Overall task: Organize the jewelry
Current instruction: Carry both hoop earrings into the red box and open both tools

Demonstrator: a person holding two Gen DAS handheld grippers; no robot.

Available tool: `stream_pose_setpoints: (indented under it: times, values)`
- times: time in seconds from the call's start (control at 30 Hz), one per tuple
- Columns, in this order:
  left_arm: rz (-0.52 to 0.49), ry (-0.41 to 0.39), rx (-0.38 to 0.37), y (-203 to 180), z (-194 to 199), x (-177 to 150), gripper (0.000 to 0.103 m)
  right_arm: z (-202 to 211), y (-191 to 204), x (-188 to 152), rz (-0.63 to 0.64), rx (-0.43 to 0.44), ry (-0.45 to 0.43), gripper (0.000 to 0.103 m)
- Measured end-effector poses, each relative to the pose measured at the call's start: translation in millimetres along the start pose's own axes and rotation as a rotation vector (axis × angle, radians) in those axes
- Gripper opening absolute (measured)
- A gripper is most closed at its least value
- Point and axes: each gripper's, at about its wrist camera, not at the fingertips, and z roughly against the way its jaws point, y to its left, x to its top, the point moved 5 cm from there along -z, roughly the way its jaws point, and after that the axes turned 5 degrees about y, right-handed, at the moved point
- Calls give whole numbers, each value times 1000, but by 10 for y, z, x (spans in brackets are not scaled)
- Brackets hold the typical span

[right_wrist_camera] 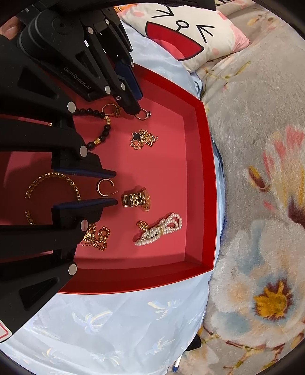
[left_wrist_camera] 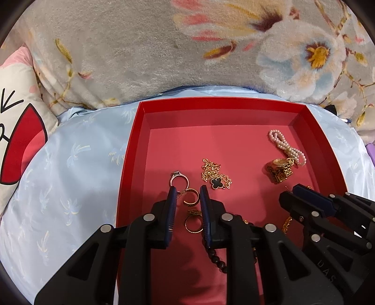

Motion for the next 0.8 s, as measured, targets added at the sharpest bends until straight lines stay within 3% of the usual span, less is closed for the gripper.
stream_pose_setpoints:
  times: [0.37, 0.6, 0.7, 0.8]
  values:
    - [27, 19, -7, 32, -18, 4, 21, -20, -24, 17, -10, 3, -9, 17]
    - [30, -31, 12, 32, 148, -58, 22, 180, -52, -82, -15, 10, -52, 20]
    - [18, -57, 29, 14, 296, -141, 34, 328, -59, -192, -11, 8, -76, 27]
    - [-4, -88, 48, -33, 475, -252, 36, 486, -59, -333, 3, -10, -98, 36]
